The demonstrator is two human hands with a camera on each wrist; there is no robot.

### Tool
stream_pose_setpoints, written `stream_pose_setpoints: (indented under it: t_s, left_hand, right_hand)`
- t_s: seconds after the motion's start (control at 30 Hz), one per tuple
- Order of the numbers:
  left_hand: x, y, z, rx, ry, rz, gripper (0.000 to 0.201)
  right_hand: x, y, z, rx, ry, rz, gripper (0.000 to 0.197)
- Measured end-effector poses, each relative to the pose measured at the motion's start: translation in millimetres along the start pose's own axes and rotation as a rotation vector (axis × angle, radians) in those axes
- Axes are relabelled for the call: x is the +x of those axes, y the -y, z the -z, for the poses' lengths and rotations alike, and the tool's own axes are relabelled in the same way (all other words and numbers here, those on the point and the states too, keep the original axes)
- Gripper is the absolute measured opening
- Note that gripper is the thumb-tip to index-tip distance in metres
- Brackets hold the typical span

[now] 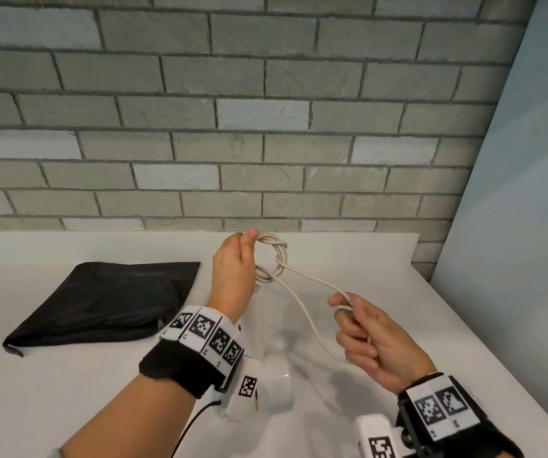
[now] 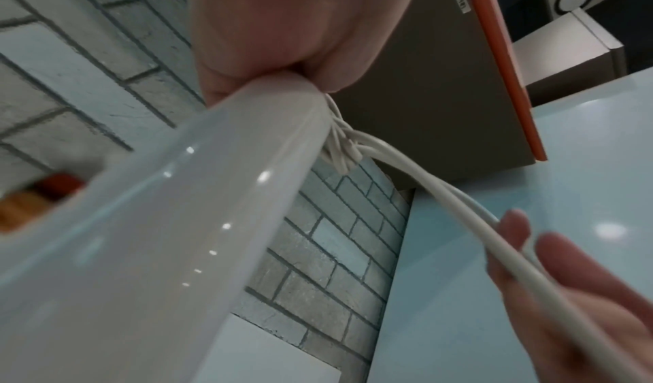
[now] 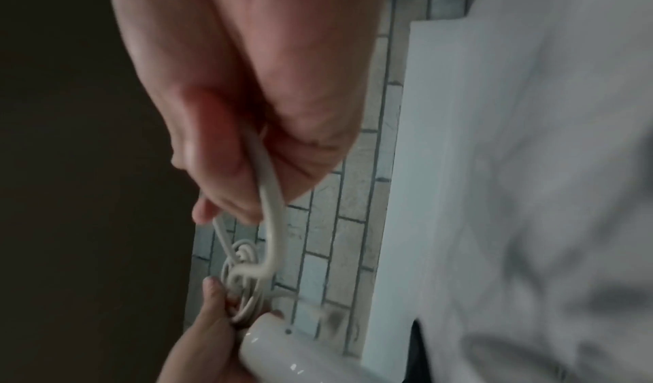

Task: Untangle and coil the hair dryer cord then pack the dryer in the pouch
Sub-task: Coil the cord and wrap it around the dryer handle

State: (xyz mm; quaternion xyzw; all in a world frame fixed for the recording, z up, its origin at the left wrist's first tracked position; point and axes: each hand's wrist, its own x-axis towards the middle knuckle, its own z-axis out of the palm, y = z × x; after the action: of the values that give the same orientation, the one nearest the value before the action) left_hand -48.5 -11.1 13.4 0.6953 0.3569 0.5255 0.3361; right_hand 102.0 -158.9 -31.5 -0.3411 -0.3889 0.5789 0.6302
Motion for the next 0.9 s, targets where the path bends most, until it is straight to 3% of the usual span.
stream_pose_setpoints:
  t_s: [0.3,0.43,0.5,0.53,0.67,0.9]
  left_hand:
    - [6.7,4.4,-2.5,0.008,0.042,0.041,0.03]
    - [7.9,2.9,-6.1,-0.174,0.16,0.134,0.026]
    - [7.2,2.0,-6.9,-0.267,0.2,0.187,0.023]
    - [7.0,1.2,-6.3,-0.277,0.204,0.2,0.023]
    - [8.7,1.0,-2.6,-0.147,0.145,0.161,0.028]
    - [6.2,-0.9,0.6,-0.107,0.178,0.123,0.035]
  right_hand:
    - [-19.9,16.6,13.1,-0.755,0.049,-0.39,0.029]
    - [-17.1,16.5,12.3,-1.111,-0.12,-0.301,0.022]
    - [-14.3,10.9,13.7,-1.265,-0.119,-0.245,0.02]
    - [-12.8,7.0,13.5,-1.243,-0.125,-0.226,0.015]
    - [-7.4,-5.6,25.8,-1.017,-0.174,-0.174,0.023]
    - [-5.3,8.6,44.3,-1.289,0.046,-0.237,0.015]
